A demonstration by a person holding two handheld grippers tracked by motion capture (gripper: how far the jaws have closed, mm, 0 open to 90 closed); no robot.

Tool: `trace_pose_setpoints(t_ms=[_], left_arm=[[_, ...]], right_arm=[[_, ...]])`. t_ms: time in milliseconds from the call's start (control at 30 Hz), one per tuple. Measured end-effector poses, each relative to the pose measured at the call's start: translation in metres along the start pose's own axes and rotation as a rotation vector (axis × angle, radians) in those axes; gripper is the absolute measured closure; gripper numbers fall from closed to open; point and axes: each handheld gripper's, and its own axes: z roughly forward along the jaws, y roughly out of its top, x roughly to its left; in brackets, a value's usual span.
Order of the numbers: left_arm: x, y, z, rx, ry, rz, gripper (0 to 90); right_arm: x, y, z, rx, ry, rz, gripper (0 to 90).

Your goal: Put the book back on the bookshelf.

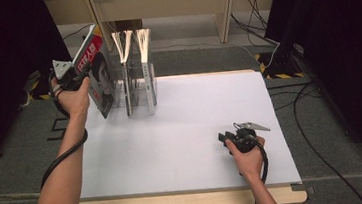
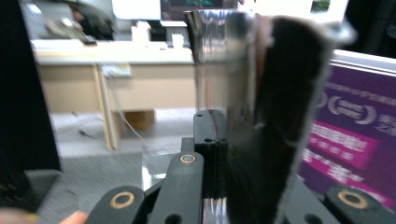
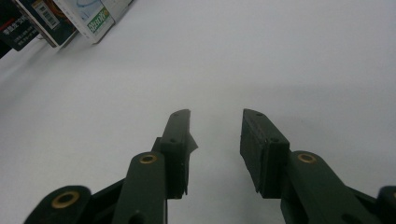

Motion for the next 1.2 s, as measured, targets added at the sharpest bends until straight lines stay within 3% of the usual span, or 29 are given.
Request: trace_pose_setpoints(t_ms=[100,167,200,367,500,667,800,933,1067,1200], left_arm=[[0.004,-0.008,0.002,0.008,0.025,0.000,86.4],[0.009,-0.012,0.001,-0.013,0.050,0.003,86.3],[0.012,-0.013,0.000,-0.015,0.063,0.021,86.2],[0.016,-0.010,-0.001,0.009,0.051,0.051,84.5],[0.021,-0.010,0.002,0.041,0.047,0.016,79.9],[0.025,-0.014,-0.001,0.041,0.036,-0.018,75.2],[0.029,-0.017,-0.006,0.029,0.011,-0.085,69.4],[0.031,-0.022,-0.013,0.031,-0.021,-0.121,69.5],[0.035,-0.029,-0.014,0.071,-0.016,-0.131,73.1],[0.039,-0.030,-0.014,0.094,0.000,-0.126,83.0]], right_arm=[[0.000,-0.001,0.000,0.001,0.001,0.005,63.2],[-0.001,0.000,-0.001,-0.002,0.000,0.001,63.2],[-0.002,0.000,-0.001,-0.003,0.000,0.003,63.3],[-0.002,0.000,0.000,0.000,-0.004,0.003,63.3],[0.000,0.000,0.000,0.005,0.000,0.007,63.2],[-0.001,0.000,-0.001,-0.001,-0.001,0.001,63.2],[-0.001,0.000,-0.001,-0.001,0.001,0.003,63.2],[0.000,0.000,-0.002,0.002,0.000,0.015,63.1],[-0.001,0.000,-0.001,0.002,0.000,0.003,63.1],[0.000,0.000,0.000,0.004,0.003,0.003,63.1]])
